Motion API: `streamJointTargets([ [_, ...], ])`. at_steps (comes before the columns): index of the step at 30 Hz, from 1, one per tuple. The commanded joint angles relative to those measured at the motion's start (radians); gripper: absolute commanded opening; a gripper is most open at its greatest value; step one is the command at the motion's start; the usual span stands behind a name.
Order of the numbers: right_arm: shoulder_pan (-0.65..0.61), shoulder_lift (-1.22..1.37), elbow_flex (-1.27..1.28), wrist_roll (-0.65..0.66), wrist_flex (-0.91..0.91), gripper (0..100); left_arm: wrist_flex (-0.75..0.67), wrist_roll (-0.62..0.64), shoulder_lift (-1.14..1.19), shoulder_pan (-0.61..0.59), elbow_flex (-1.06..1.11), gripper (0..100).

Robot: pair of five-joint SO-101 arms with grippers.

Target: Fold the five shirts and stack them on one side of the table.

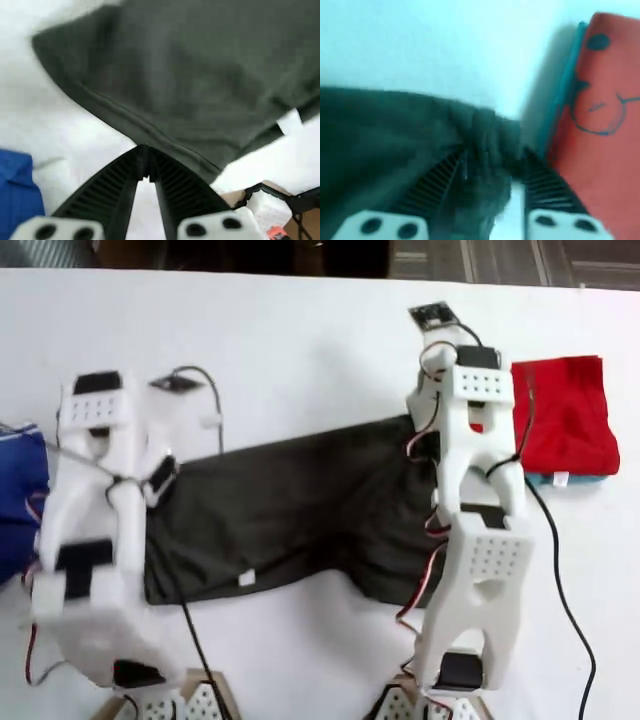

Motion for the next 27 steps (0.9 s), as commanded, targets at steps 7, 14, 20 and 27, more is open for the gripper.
streamJointTargets([
  [7, 0.005, -0.355, -0.018, -0.003, 0.282, 15.9, -0.336, -0.041, -0.552, 0.155, 0.696, 3],
  [14, 0.004, -0.7, 0.463, 0.057, 0.203, 16.2, -0.367, -0.109, -0.554, 0.127, 0.786, 3],
  [20, 0.004, -1.027, 1.083, 0.155, -0.077, 16.2, -0.425, -0.153, -0.551, 0.087, 0.811, 3],
  [27, 0.01, -1.227, 1.517, 0.29, -0.252, 16.2, -0.514, -0.184, -0.433, 0.043, 0.878, 3],
])
